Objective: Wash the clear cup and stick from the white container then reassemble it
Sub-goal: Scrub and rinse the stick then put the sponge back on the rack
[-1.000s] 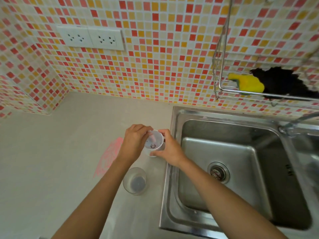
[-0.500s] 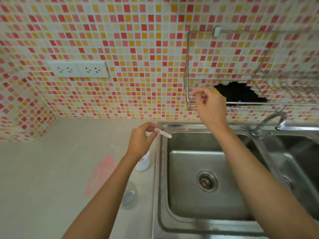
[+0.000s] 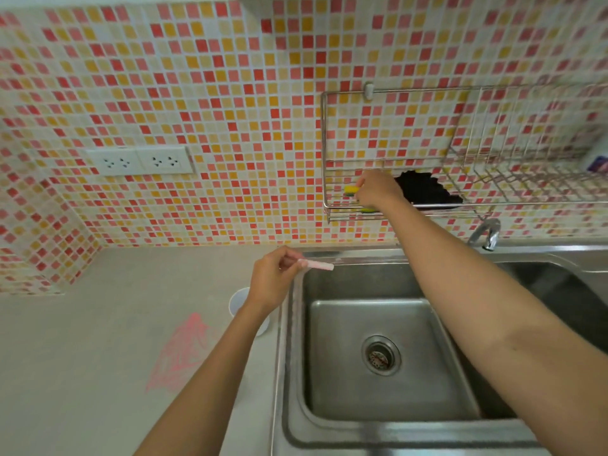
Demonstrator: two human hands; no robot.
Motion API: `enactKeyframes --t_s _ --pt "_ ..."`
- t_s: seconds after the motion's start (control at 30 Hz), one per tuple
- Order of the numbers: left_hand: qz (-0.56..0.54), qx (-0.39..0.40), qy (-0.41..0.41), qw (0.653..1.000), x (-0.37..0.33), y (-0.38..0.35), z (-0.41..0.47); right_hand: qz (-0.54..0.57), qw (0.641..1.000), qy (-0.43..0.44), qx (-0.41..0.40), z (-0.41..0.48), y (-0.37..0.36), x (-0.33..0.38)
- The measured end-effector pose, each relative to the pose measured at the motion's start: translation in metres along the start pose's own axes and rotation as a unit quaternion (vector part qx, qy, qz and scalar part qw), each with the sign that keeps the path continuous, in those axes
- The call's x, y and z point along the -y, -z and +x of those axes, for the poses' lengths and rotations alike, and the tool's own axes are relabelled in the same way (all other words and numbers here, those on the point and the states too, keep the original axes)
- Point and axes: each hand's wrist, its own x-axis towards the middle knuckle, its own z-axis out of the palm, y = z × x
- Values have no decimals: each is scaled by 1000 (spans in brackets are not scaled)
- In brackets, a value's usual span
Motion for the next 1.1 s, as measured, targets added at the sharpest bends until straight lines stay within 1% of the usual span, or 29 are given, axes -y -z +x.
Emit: enactKeyframes --t_s 0.07,0.1,0.17,0.2,0.23,0.3,0.4,0.43,0.5,0.57,0.63,0.7,0.73,0.87,0.9,1.0,1.03,1.1 --pt "8 -6 8 1000 -6 -4 -4 83 994 48 -52 -12 8 0" --pt "7 -9 13 1000 -10 -7 -6 138 982 84 -94 -23 13 2" --pt "4 -9 22 1000 -17 -15 -9 243 944 140 -172 -53 23 2" --pt "6 -9 25 1000 -19 -20 -10 276 929 157 -193 -70 25 0" --pt "7 -10 26 1000 -22 -25 -11 292 920 169 -200 -89 26 -4" --pt "0 -16 23 1000 -30 -38 -11 282 923 200 -170 -129 16 -18" --pt "-23 -21 -7 999 -50 -62 -11 205 942 239 -117 -160 -14 -54" --pt "-30 -21 -16 999 -57 -70 -12 183 949 230 -112 -160 -21 -67" --pt "-35 -25 -30 999 -69 -87 -13 154 964 185 -109 -155 -24 -92" --pt "-36 -29 -34 998 -75 -103 -12 149 971 144 -122 -155 -22 -112" --pt "-36 -28 -21 999 -80 -118 -12 154 970 150 -114 -164 -24 -122" --pt "-38 -26 -10 999 -82 -131 -13 147 966 187 -99 -175 -26 -128" --pt "-41 -26 -3 999 -83 -137 -14 144 966 192 -95 -174 -26 -135" --pt "-56 -31 34 997 -85 -159 -18 124 982 105 -94 -156 -19 -168" --pt "-56 -31 37 997 -86 -163 -19 124 982 108 -90 -158 -20 -171" --pt "-53 -14 42 998 -88 -173 -18 126 974 172 -73 -173 -23 -170" --pt "-58 -6 46 997 -87 -175 -17 119 973 180 -77 -173 -24 -173" --pt "-56 5 56 997 -88 -180 -15 93 977 161 -101 -163 -24 -185"
